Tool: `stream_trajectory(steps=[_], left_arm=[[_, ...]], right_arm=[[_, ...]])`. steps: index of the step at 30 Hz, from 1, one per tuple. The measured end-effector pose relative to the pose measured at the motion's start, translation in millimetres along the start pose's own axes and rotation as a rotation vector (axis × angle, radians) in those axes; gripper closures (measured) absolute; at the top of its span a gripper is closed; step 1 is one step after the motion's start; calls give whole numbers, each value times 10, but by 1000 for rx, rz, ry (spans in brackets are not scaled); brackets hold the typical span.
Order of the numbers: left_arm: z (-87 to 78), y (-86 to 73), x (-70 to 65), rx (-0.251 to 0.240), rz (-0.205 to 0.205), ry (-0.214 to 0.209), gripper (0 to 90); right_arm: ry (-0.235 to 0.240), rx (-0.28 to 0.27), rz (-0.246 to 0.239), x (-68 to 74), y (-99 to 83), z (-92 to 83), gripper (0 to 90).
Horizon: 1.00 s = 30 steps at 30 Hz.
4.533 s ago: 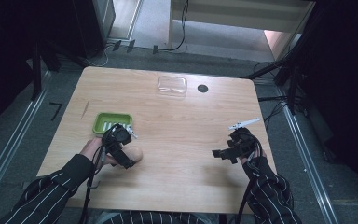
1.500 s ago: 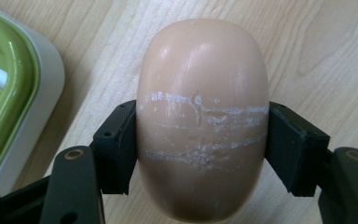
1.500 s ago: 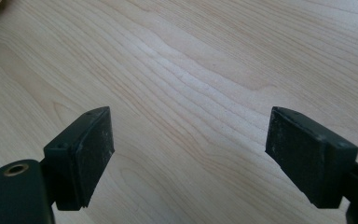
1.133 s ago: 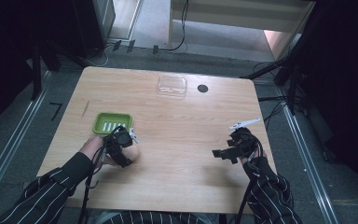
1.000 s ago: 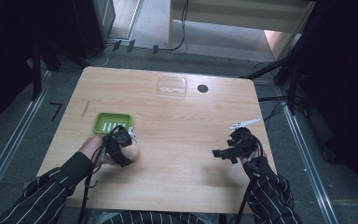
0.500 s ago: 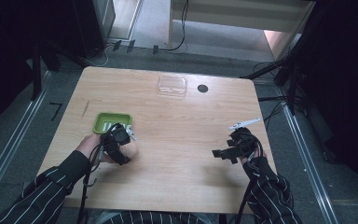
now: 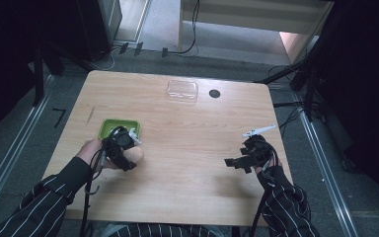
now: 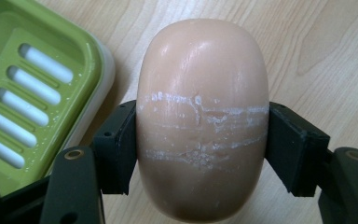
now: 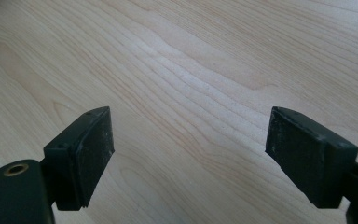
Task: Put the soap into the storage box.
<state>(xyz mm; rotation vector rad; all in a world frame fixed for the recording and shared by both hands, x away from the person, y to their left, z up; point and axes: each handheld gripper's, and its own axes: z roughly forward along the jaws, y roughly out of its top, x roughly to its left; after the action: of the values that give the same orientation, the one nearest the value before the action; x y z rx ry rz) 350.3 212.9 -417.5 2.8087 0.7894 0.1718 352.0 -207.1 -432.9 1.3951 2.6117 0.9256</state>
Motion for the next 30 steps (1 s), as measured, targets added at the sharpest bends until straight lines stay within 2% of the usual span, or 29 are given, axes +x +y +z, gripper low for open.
stream_trajectory(steps=[17,22,25,30], left_arm=[[-89,-39,115,-16,-21,25,336],[-118,-49,157,-26,-52,26,336],[-134,-52,178,-28,-50,32,336],[-183,-59,250,-47,-70,41,336]], right_arm=[[-1,0,0,2,0,-2,160],[-2,-2,-1,5,0,-6,160],[-2,-1,-1,4,0,-4,160],[-3,-4,2,3,1,-6,160]])
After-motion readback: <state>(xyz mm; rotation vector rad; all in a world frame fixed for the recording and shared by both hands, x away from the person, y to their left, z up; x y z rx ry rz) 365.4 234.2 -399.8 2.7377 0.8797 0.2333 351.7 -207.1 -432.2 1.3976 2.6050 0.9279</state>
